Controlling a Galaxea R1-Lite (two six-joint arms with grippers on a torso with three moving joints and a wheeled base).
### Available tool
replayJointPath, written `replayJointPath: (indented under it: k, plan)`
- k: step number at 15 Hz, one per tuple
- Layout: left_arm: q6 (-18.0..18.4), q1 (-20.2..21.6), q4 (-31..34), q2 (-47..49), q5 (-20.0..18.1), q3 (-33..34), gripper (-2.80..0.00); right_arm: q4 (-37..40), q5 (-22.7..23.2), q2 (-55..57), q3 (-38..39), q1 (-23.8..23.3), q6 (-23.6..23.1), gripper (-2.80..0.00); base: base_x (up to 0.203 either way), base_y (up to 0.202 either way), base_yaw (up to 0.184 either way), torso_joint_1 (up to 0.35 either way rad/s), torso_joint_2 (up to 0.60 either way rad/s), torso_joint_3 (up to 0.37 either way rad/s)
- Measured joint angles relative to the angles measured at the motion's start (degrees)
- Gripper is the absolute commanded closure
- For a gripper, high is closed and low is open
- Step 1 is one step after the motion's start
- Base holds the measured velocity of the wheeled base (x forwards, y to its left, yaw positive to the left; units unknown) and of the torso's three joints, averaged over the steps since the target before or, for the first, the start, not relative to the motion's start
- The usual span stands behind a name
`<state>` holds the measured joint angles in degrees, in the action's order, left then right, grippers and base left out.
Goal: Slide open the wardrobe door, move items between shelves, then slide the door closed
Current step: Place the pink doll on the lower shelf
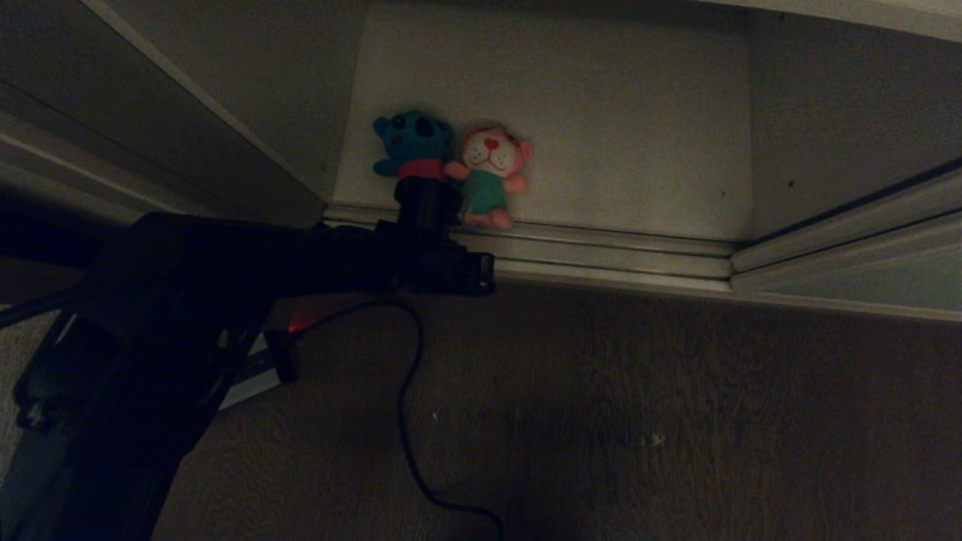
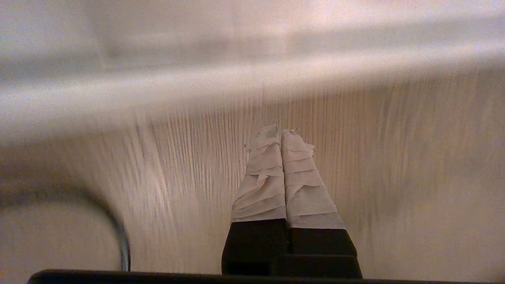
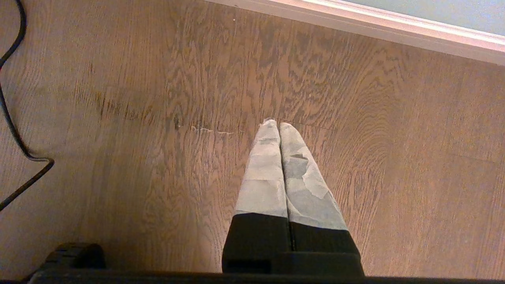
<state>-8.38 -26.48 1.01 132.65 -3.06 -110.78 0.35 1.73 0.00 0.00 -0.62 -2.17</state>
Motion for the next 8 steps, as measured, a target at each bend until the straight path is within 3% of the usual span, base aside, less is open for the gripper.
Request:
replayJointPath:
  k: [4,8]
  plan:
    - [-0.2,0.0,-19.6,2.3,4.8,-0.1,0.00,0.0,0.0,0.0,0.0,0.0,0.0,0.00,0.000,0.000,0.000,0.000,0.00,0.000]
    - [5.8,0.0,-33.5,5.9,5.5,-0.1,0.00,0.0,0.0,0.0,0.0,0.0,0.0,0.00,0.000,0.000,0.000,0.000,0.00,0.000]
